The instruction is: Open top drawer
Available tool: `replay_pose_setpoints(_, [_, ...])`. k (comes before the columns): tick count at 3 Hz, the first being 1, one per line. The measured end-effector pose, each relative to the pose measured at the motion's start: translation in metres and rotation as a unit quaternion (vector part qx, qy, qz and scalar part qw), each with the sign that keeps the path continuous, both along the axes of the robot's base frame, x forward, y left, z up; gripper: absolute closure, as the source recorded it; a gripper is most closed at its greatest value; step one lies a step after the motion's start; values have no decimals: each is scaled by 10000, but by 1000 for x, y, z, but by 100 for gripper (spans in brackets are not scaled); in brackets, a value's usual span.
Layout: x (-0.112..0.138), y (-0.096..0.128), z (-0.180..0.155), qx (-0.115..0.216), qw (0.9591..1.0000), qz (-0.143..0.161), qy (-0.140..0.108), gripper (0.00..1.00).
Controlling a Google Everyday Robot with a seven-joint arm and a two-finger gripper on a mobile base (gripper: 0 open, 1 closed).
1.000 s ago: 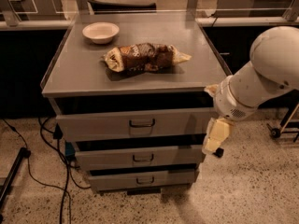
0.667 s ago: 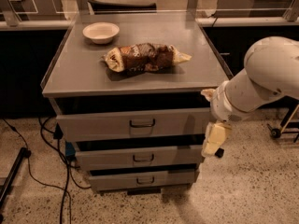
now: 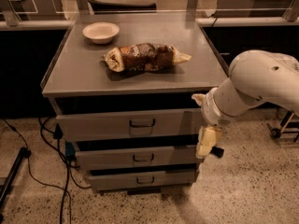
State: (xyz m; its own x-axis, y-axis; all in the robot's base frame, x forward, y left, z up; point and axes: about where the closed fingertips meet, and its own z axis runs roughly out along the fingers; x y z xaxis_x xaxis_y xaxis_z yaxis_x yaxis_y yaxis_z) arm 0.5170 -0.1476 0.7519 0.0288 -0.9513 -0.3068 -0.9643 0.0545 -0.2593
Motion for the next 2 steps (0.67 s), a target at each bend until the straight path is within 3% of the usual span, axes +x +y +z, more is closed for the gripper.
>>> replay_pose_setpoints(2, [26,10,-30,46,10000,33,-20,0])
